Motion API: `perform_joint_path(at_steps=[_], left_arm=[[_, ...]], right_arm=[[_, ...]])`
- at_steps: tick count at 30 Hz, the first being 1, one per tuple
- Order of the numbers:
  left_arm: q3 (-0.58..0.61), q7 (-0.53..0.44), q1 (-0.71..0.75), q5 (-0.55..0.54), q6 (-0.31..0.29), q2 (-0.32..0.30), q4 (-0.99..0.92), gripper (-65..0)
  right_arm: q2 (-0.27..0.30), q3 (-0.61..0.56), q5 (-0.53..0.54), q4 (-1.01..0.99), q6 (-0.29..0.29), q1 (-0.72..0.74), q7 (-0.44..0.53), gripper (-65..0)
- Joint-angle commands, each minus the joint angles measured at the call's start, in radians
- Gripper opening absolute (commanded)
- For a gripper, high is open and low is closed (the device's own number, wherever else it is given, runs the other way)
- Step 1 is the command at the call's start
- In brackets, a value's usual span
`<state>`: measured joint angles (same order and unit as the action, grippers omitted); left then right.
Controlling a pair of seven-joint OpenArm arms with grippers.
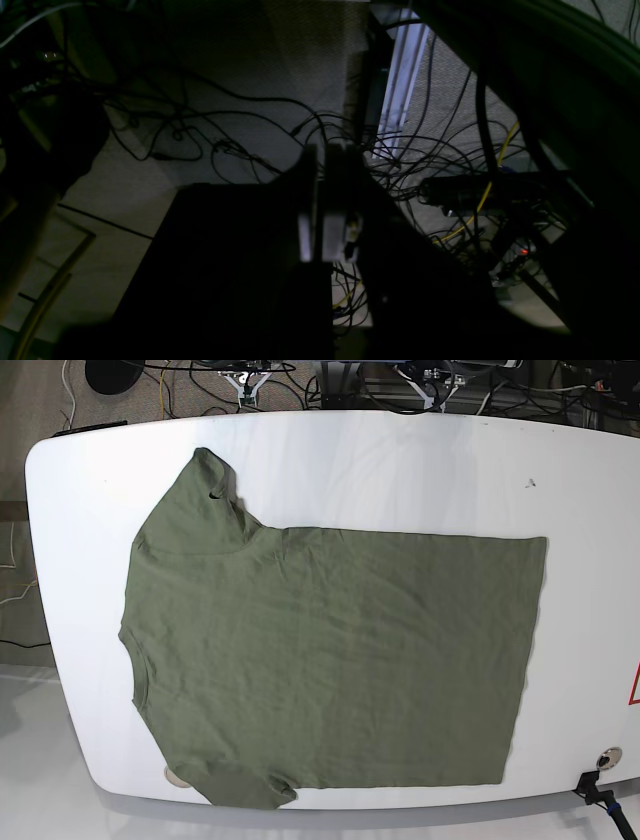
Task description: Fold the T-shirt properly
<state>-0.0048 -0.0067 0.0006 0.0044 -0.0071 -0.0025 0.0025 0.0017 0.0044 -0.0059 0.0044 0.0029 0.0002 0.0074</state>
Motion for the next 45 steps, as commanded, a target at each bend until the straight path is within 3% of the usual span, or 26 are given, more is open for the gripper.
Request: perform_joint_path(at_steps=[1, 45], left_arm=[[0.004, -0.003, 0.003, 0.012, 0.010, 0.001, 0.008, -64.2], [0.005, -0.010, -0.001, 0.006, 0.007, -0.004, 0.005, -64.0]], right_arm=[[-0.001, -0.004, -0.007, 0.003, 0.008, 0.002, 0.017, -64.3], [-0.007, -0.006, -0.001, 0.008, 0.014, 0.005, 0.024, -64.6]])
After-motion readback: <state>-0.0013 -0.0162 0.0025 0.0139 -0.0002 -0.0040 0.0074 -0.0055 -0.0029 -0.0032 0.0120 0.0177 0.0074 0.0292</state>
